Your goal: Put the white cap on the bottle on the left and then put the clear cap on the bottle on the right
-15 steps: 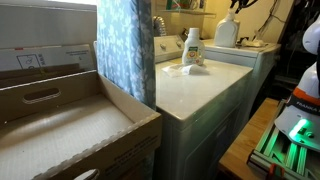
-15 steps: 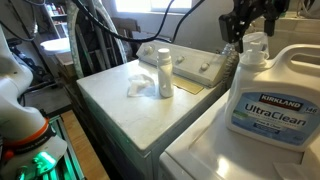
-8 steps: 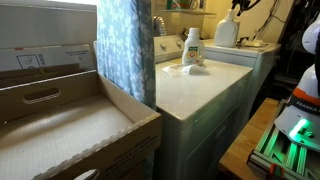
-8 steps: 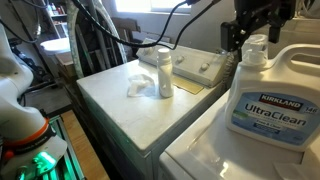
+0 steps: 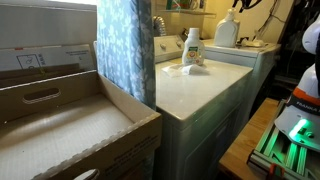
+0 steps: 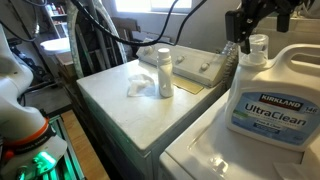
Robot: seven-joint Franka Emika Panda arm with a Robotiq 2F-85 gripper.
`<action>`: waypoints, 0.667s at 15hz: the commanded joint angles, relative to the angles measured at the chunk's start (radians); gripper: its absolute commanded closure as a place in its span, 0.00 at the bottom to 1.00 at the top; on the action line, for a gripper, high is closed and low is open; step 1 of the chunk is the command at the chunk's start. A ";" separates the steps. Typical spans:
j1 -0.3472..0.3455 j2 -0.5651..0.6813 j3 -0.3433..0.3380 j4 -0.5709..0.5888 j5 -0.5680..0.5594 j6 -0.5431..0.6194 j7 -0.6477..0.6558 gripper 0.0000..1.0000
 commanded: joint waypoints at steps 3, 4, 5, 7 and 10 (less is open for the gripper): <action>0.020 -0.041 0.000 -0.020 -0.086 -0.031 -0.034 0.00; 0.022 -0.045 0.003 -0.020 -0.085 -0.037 -0.046 0.00; 0.023 -0.048 0.005 -0.020 -0.085 -0.048 -0.053 0.00; 0.024 -0.043 0.007 -0.004 -0.088 -0.091 -0.060 0.00; 0.025 -0.031 0.007 0.011 -0.097 -0.161 -0.062 0.00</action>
